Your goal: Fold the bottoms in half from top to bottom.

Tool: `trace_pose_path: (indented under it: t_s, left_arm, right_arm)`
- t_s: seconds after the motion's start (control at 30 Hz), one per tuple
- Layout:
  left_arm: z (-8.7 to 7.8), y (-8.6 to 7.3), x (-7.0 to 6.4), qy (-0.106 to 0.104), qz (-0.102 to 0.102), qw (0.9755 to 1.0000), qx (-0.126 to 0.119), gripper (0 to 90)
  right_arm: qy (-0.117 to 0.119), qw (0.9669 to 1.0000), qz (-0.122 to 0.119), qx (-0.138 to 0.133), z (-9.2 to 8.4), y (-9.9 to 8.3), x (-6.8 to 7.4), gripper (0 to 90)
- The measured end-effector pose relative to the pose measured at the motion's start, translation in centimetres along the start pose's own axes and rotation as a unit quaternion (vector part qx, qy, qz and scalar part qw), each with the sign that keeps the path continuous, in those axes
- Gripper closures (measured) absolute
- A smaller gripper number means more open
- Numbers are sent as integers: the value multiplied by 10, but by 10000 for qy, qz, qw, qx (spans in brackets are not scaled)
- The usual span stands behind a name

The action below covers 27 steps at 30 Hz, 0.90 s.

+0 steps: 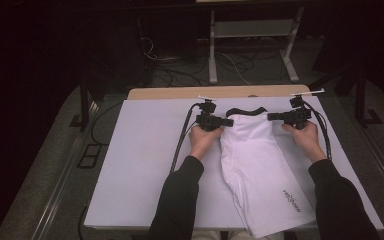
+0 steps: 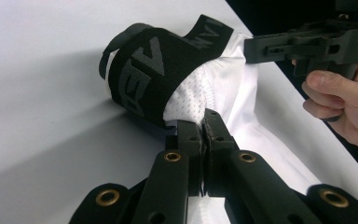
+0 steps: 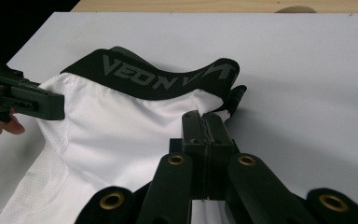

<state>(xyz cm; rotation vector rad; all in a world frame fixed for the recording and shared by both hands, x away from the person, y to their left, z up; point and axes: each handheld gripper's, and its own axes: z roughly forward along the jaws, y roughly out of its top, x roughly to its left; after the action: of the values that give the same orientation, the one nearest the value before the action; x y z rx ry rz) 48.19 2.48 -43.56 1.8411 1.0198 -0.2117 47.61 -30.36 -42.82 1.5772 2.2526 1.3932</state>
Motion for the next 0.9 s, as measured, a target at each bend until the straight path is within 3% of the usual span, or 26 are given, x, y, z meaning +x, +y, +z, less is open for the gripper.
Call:
trace_pose_path:
  t_s: [0.5,0.9]
  left_arm:
    - [-9,-5,-12,-129,173,9997,-99,868]
    - [-19,-13,-22,-206,230,9993,-231,868]
  right_arm:
    - [120,9998,-102,-128,-13,-7,7,883]
    - [134,9992,-346,-148,-27,-12,19,883]
